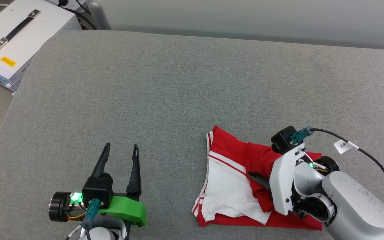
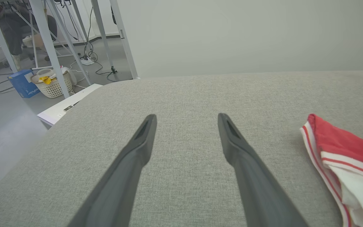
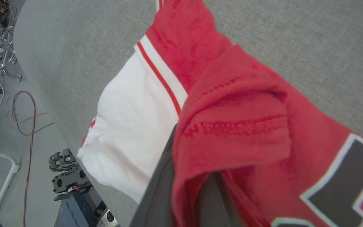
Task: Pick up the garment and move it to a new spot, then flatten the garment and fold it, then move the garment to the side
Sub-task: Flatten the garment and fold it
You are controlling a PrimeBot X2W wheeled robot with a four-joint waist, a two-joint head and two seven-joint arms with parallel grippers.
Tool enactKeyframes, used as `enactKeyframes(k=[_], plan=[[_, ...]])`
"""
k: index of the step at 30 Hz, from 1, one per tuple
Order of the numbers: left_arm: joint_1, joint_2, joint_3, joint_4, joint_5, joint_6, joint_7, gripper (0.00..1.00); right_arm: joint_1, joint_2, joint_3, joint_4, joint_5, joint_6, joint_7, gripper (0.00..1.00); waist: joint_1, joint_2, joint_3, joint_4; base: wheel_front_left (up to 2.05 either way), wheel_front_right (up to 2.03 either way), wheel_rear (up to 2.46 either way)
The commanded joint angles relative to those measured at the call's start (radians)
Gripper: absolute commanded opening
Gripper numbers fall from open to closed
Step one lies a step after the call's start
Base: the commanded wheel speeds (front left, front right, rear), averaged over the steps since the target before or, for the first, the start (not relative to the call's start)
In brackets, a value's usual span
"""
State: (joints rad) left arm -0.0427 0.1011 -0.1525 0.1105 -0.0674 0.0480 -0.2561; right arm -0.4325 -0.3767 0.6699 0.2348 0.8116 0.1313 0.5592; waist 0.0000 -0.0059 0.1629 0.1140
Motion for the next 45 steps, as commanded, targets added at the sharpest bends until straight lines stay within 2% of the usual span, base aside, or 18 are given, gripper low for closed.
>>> enactKeyframes(k=[1,6,11,12,13,14,21,25,27,30,36,40,45], plan=[[-0.019,-0.005,0.004,0.001,0.011,-0.005,-0.006,1.00,-0.018,0.010,0.018,0.025,-0.009,-0.001,-0.010,0.00,0.0000,0.0059,0.006,0.004,0.00,0.00,0.00],[-0.023,-0.011,0.010,0.008,0.014,-0.010,-0.006,1.00,-0.030,0.034,0.070,0.125,-0.023,-0.001,-0.050,0.00,0.0000,0.0059,0.011,0.005,0.00,0.00,0.00],[-0.017,-0.015,0.014,0.016,0.019,-0.013,-0.006,1.00,-0.036,0.037,0.099,0.135,0.002,-0.001,-0.116,0.00,0.0000,0.0059,-0.004,-0.002,0.00,0.00,0.00],[-0.014,-0.015,0.016,0.017,0.020,-0.013,-0.006,1.00,-0.038,0.032,0.100,0.129,0.004,-0.001,-0.131,0.42,0.0000,0.0059,-0.009,-0.005,0.00,0.00,0.00],[-0.011,-0.015,0.018,0.019,0.021,-0.013,-0.006,1.00,-0.041,0.023,0.103,0.118,0.004,-0.001,-0.144,0.80,0.0000,0.0059,-0.016,-0.009,0.00,0.00,0.00],[-0.007,-0.015,0.019,0.021,0.022,-0.014,-0.006,1.00,-0.042,0.011,0.107,0.103,0.005,-0.001,-0.155,1.00,0.0000,0.0059,-0.023,-0.012,0.00,0.00,0.00],[0.017,-0.014,0.027,0.023,0.027,-0.015,-0.006,1.00,-0.014,-0.089,0.054,-0.070,-0.017,-0.001,-0.249,1.00,0.0000,0.0059,-0.069,-0.039,0.00,0.00,0.00],[0.032,-0.013,0.030,0.019,0.029,-0.018,-0.006,1.00,0.017,-0.130,-0.050,-0.148,-0.077,-0.001,-0.329,1.00,0.0000,0.0059,-0.088,-0.057,0.00,0.00,0.00],[0.038,-0.012,0.032,0.016,0.031,-0.019,-0.006,1.00,0.037,-0.129,-0.130,-0.161,-0.137,-0.001,-0.393,1.00,0.0000,0.0059,-0.097,-0.066,0.00,0.00,0.00],[0.046,-0.011,0.034,0.012,0.033,-0.018,-0.006,1.00,0.081,-0.082,-0.276,-0.158,-0.244,-0.001,-0.508,1.00,0.0000,0.0059,-0.109,-0.079,0.00,0.00,0.00],[0.058,-0.009,0.035,0.004,0.038,-0.016,-0.006,1.00,0.181,0.060,-0.525,-0.160,-0.446,-0.001,-0.688,1.00,0.0000,0.0059,-0.127,-0.096,0.00,0.00,0.00],[0.068,-0.007,0.038,-0.004,0.040,-0.011,-0.006,1.00,0.241,0.126,-0.602,-0.177,-0.557,-0.001,-0.765,1.00,0.0000,0.0059,-0.136,-0.108,0.00,0.00,0.00],[0.082,-0.006,0.042,-0.015,0.040,-0.006,-0.006,1.00,0.317,0.195,-0.657,-0.184,-0.622,-0.001,-0.806,1.00,0.0000,0.0059,-0.147,-0.119,0.00,0.00,0.00]])
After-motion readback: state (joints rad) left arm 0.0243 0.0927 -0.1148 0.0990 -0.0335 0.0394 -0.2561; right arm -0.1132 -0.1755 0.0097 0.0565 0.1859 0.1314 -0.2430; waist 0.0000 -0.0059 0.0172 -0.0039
